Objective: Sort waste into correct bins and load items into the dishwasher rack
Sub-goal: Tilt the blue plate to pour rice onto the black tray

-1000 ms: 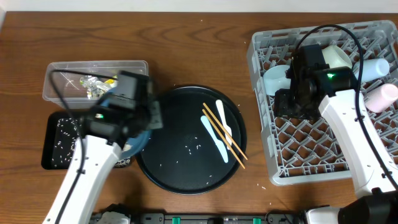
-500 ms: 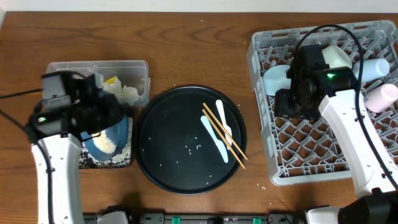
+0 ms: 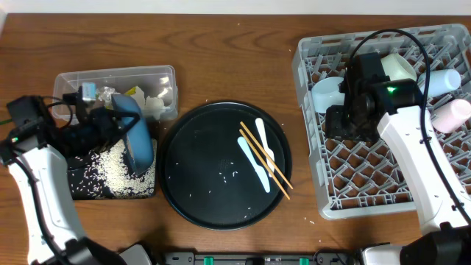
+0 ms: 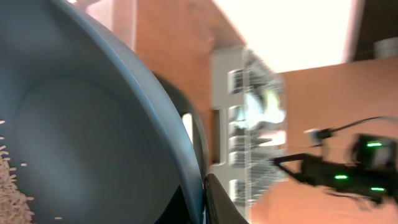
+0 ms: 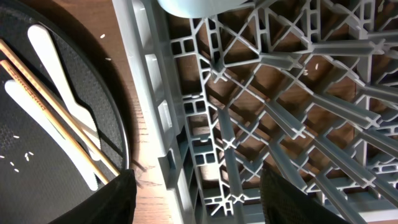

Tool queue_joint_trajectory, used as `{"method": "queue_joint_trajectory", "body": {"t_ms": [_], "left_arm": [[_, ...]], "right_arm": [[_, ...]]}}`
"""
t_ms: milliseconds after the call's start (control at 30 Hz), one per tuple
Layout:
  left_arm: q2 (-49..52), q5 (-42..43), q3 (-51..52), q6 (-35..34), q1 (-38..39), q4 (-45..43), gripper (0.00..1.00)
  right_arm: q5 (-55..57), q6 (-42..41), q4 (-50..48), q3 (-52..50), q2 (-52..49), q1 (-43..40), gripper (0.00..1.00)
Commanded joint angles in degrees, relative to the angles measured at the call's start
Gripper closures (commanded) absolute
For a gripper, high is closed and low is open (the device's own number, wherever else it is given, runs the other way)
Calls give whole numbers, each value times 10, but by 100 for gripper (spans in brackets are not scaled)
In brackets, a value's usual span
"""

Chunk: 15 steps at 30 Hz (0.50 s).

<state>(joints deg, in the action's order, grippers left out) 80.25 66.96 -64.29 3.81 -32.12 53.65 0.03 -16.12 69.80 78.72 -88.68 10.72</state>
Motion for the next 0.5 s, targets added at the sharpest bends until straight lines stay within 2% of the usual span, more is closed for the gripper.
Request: {"method": "queue_joint_trajectory", "body": {"t_ms": [0, 167, 467], "left_arm": [[27, 136, 3, 33, -32, 3, 94], [67, 227, 3, 33, -70, 3, 94], [82, 232, 3, 30, -99, 27, 94]], "right_arm": [[9, -1, 2, 11, 0, -4, 40], [9, -1, 3, 11, 0, -4, 40], [11, -1, 2, 11, 0, -4, 40]]}}
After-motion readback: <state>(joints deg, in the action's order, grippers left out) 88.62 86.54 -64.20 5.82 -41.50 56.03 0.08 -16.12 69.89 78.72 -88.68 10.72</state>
